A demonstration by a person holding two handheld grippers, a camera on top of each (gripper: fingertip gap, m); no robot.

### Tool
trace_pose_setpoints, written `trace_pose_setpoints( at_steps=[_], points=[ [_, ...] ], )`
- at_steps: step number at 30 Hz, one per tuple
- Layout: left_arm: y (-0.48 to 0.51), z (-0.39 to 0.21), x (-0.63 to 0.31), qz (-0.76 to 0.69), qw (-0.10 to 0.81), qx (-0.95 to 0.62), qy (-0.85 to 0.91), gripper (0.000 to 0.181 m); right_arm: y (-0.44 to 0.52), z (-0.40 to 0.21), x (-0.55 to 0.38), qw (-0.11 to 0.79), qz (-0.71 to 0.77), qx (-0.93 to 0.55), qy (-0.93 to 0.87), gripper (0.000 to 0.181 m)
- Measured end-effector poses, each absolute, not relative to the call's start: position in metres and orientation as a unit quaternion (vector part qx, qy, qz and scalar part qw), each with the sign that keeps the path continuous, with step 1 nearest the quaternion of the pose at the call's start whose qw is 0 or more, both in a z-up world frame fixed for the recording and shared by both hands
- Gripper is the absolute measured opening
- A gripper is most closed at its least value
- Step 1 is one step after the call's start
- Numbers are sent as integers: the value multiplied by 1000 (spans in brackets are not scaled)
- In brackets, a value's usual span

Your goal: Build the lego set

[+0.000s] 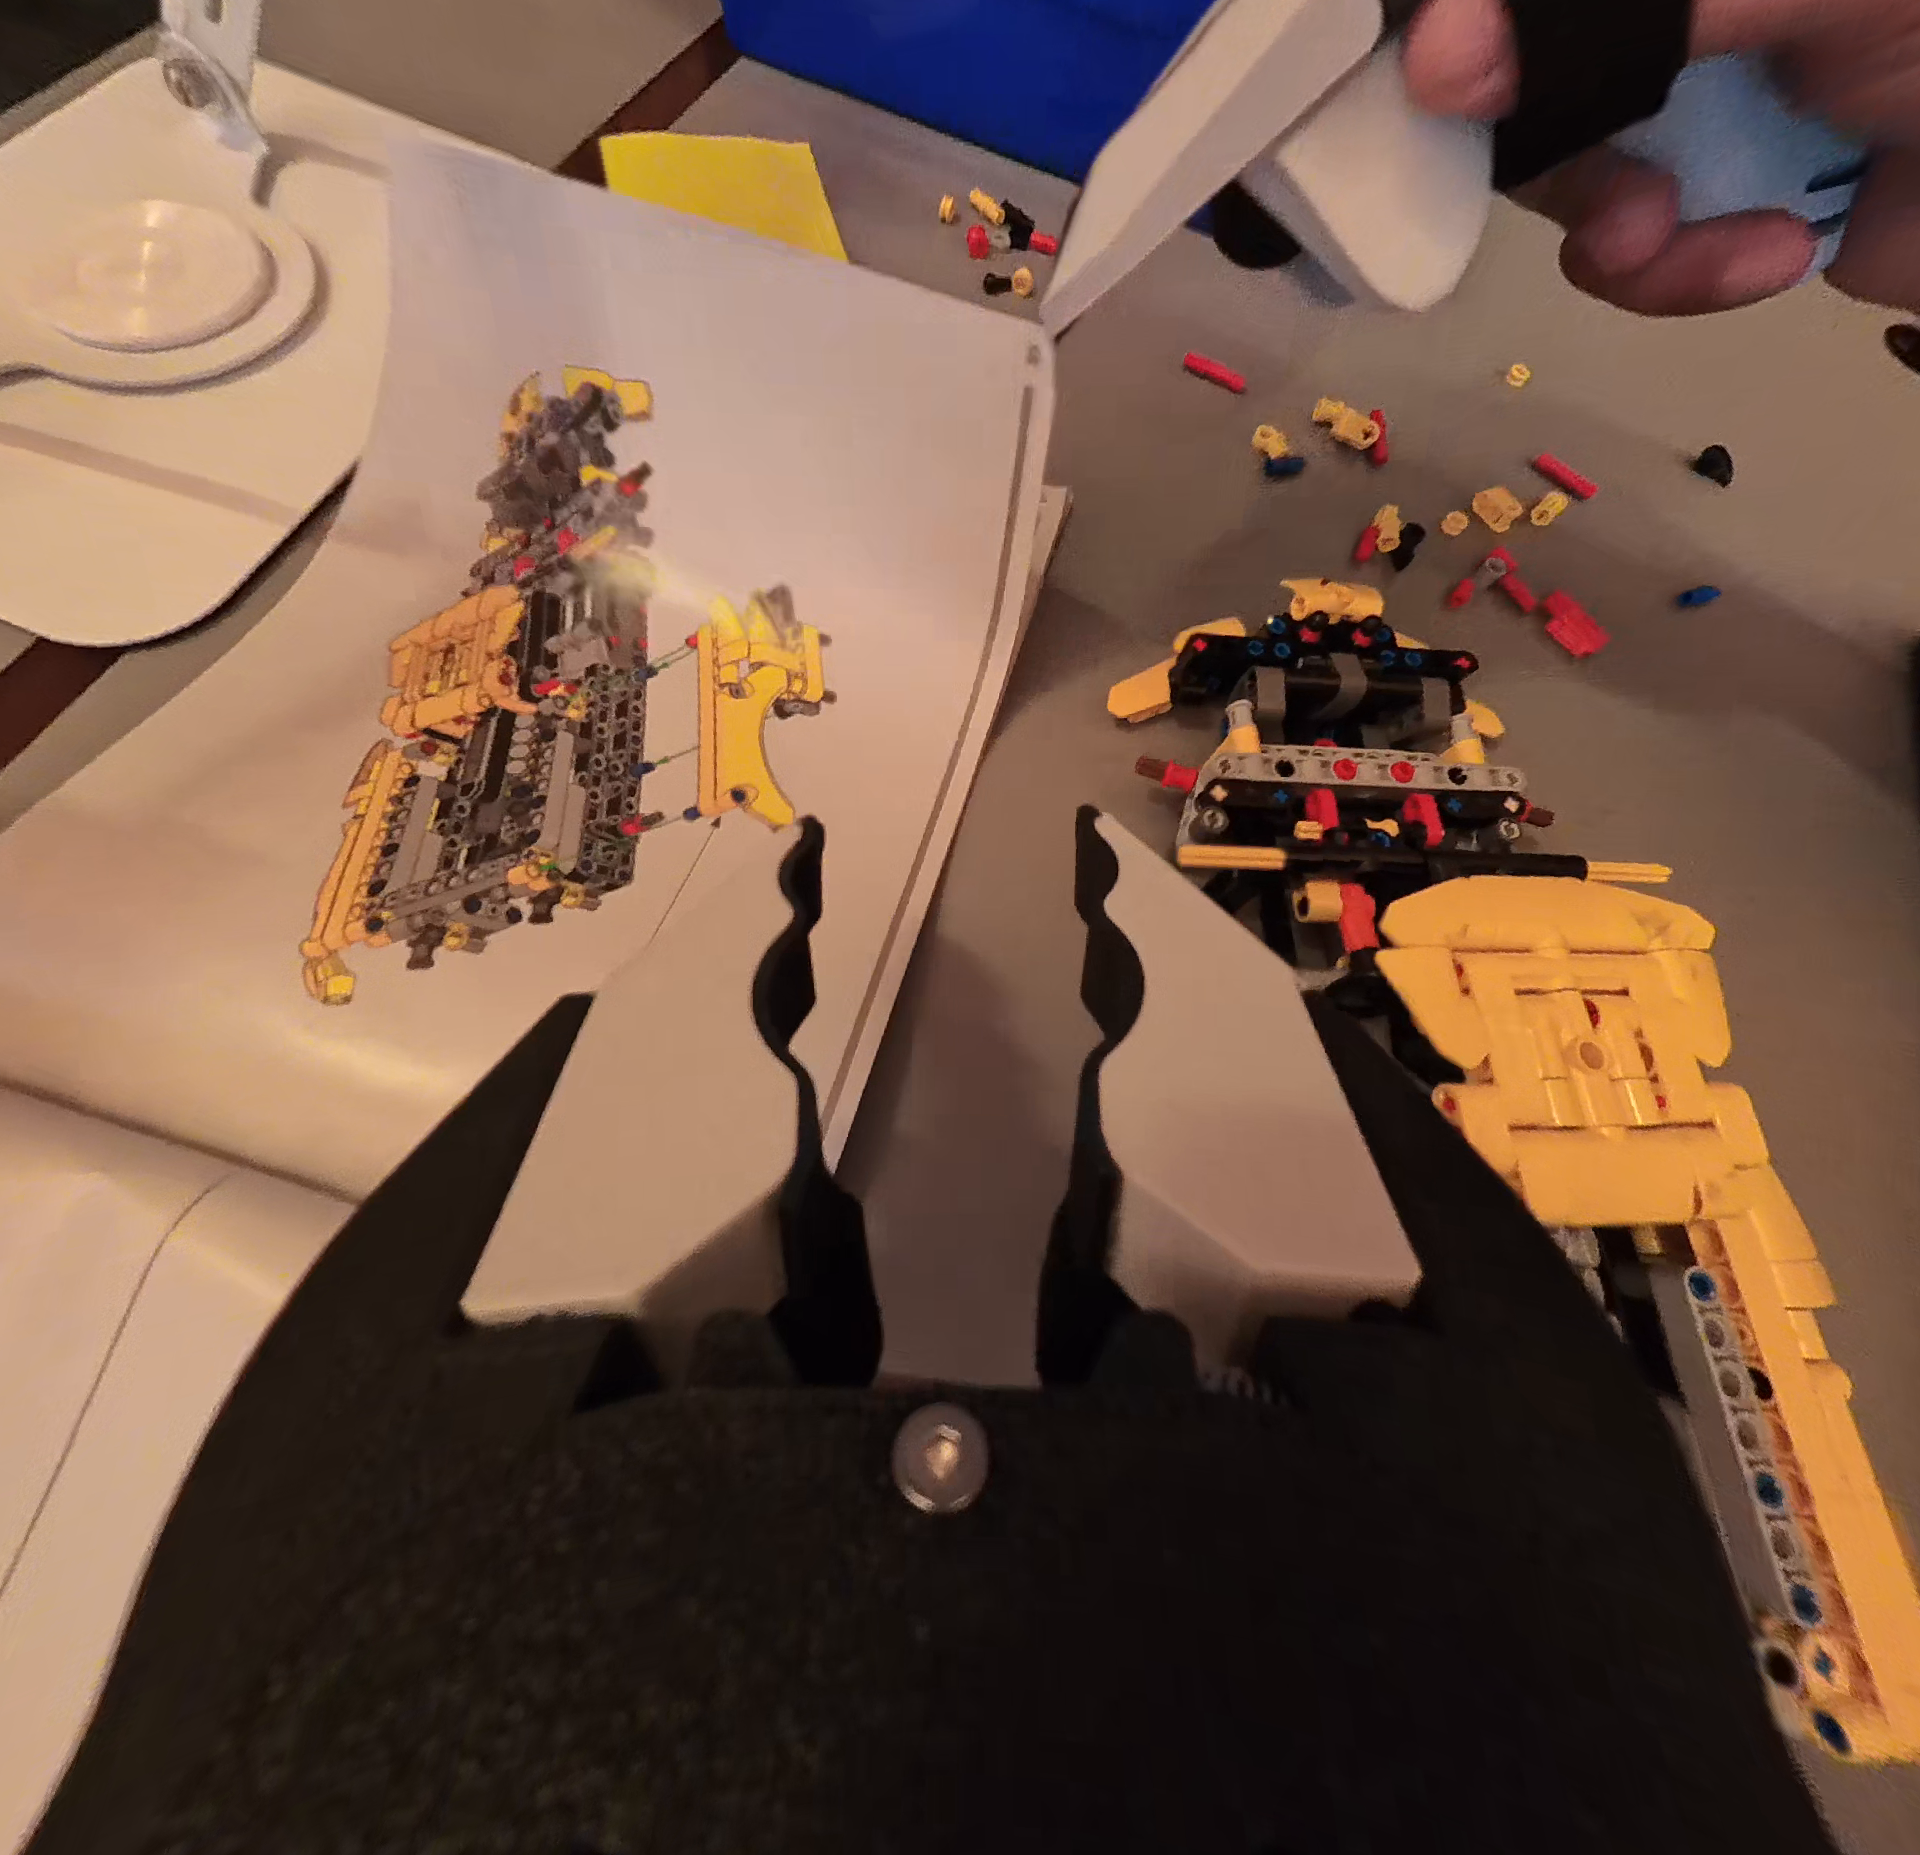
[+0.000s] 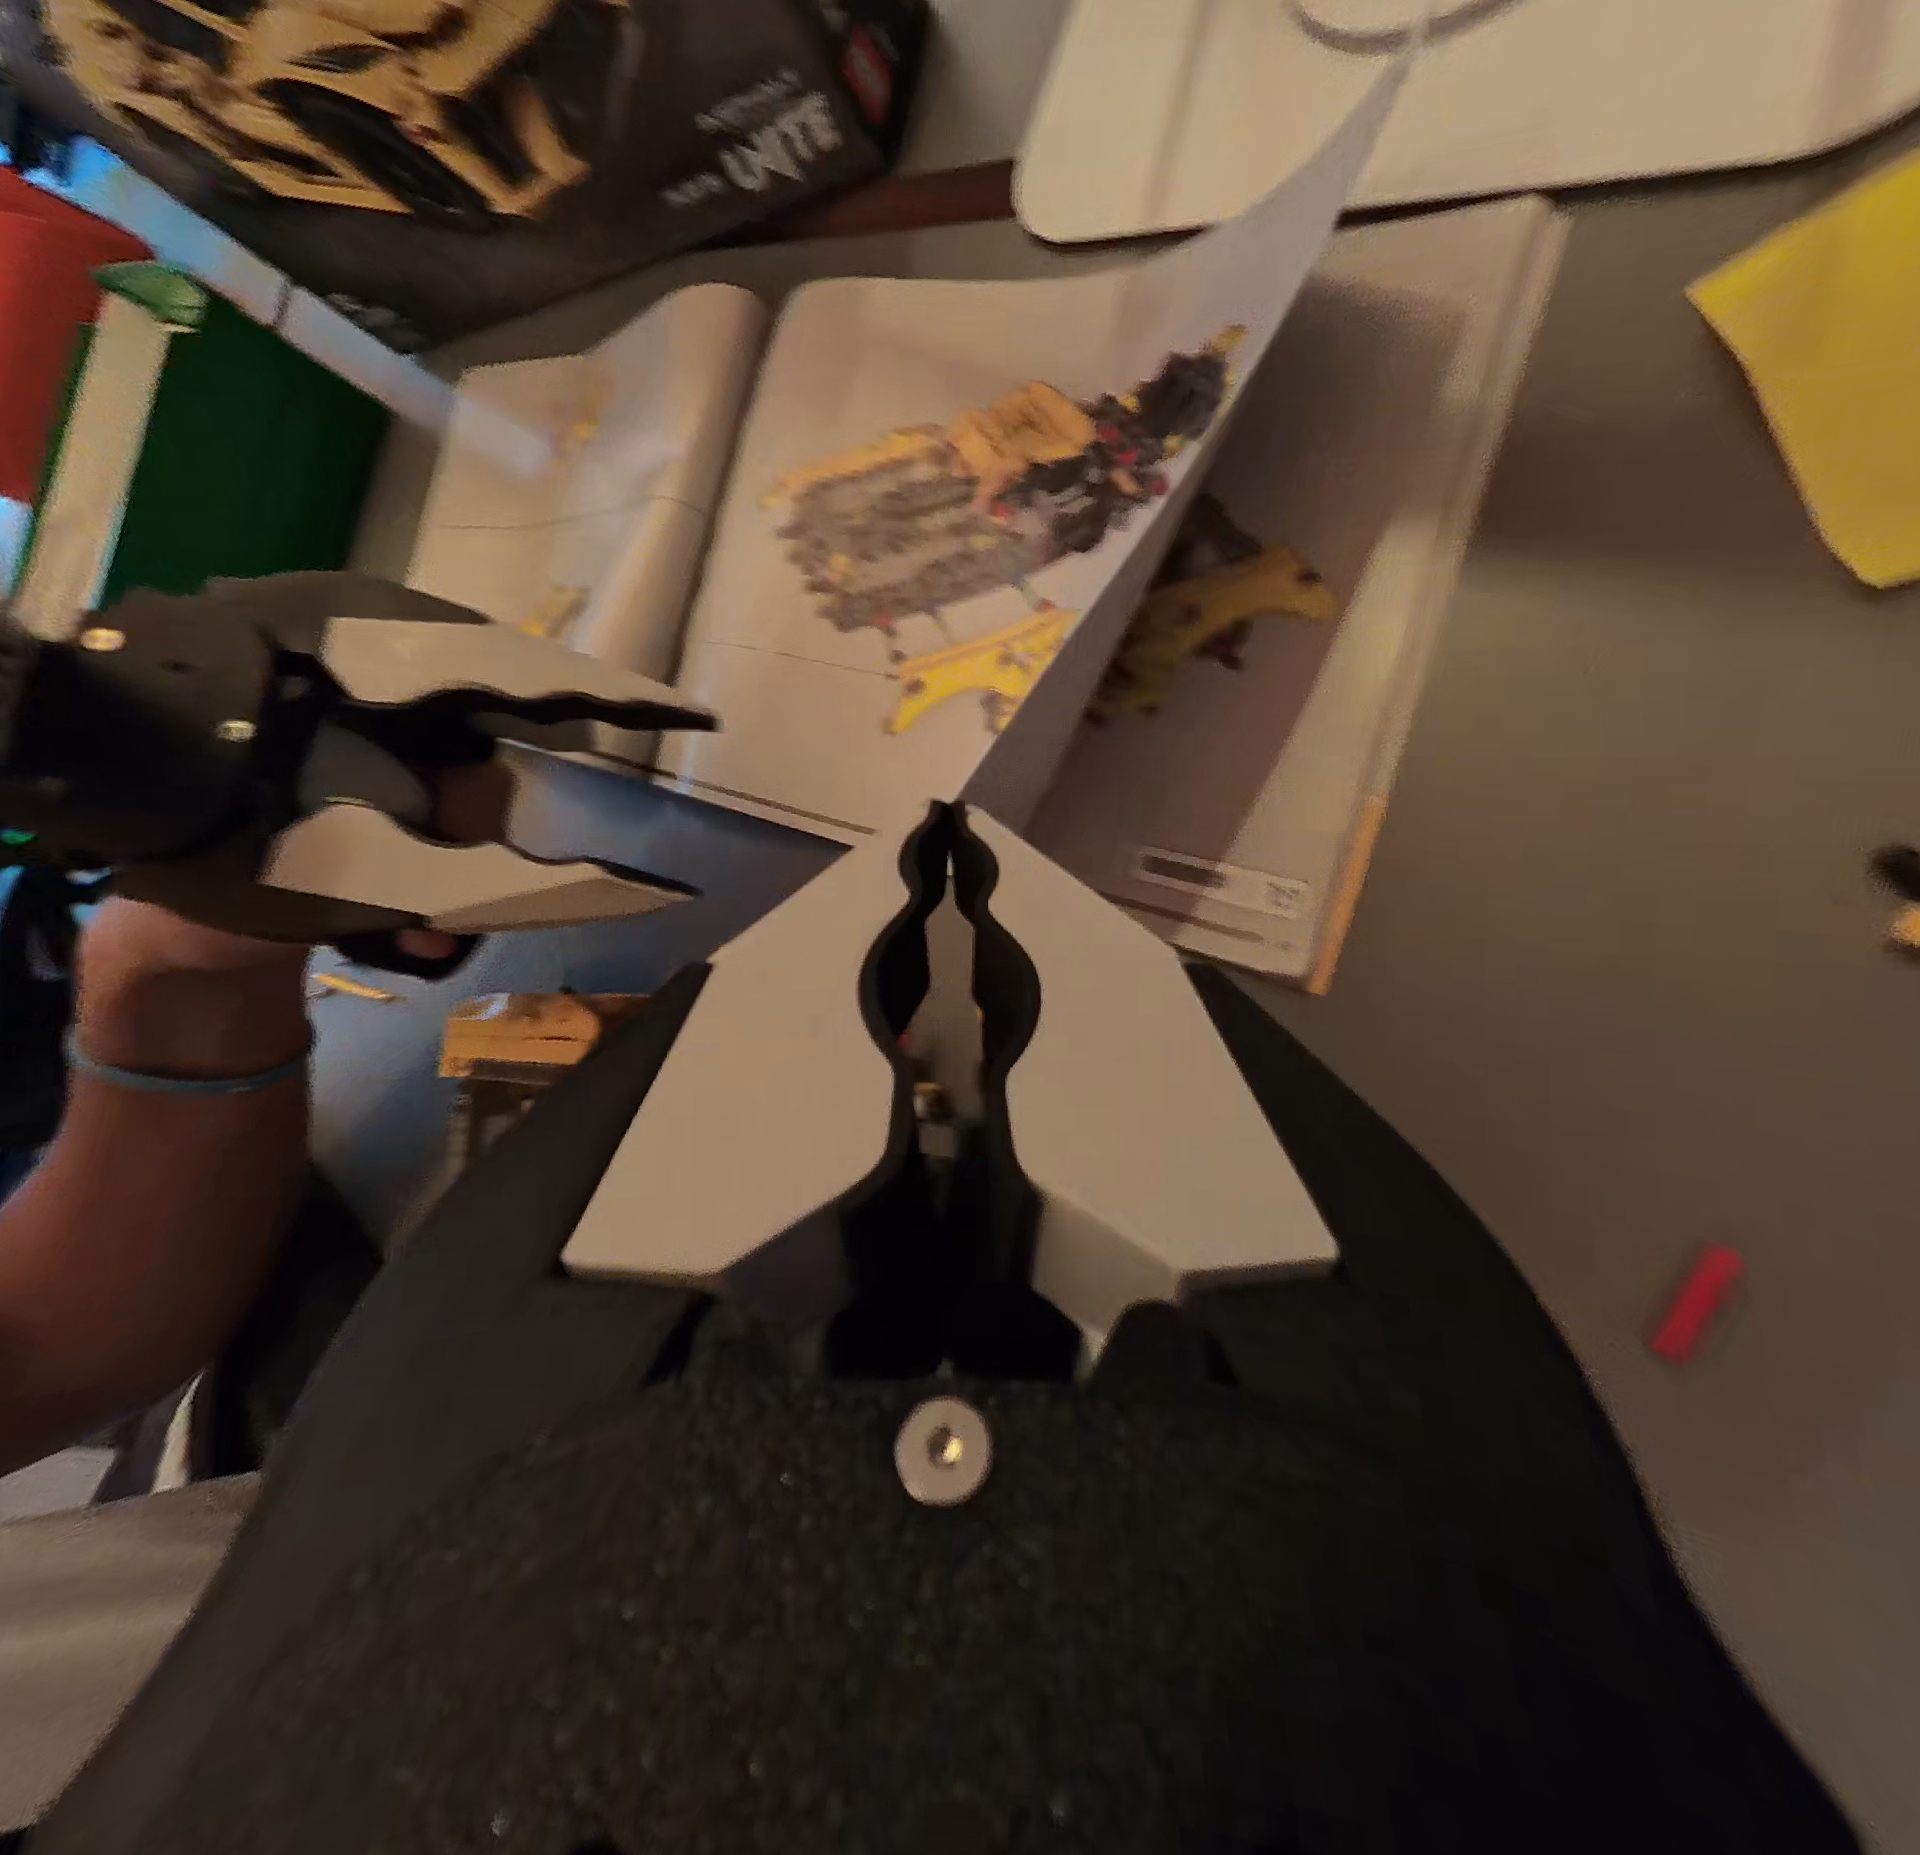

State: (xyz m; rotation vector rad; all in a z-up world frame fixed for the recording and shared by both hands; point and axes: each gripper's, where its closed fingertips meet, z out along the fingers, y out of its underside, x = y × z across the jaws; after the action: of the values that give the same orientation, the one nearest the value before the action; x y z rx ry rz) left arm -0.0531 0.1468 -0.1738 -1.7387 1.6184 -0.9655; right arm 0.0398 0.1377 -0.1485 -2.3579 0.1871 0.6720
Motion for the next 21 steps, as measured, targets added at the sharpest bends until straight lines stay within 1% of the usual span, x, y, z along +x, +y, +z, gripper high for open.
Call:
trace_pose_setpoints(
  at_steps=[6, 12, 13, 14, 15, 18, 21],
  points=[
    [150, -151, -35, -360, 367, -637, 574, 51, 157, -122, -13, 340, 306, -889, 12, 0],
    [162, -118, -30, -403, 427, -648, 485, 50, 172, -103, -49, 341, 305, -889, -34, 0],
    [164, -114, -32, -406, 432, -648, 478, 42, 174, -102, -51, 342, 297, -891, -38, 0],
    [162, -112, -34, -412, 432, -644, 479, 17, 176, -101, -52, 342, 292, -892, -41, 0],
    [161, -110, -35, -415, 434, -640, 480, 0, 177, -100, -54, 343, 292, -891, -43, 0],
    [171, -108, -40, -409, 447, -649, 460, 0, 178, -100, -59, 342, 307, -887, -43, 0],
    [177, -109, -47, -418, 437, -662, 443, 0, 179, -92, -61, 369, 322, -871, -46, 0]
  ],
)
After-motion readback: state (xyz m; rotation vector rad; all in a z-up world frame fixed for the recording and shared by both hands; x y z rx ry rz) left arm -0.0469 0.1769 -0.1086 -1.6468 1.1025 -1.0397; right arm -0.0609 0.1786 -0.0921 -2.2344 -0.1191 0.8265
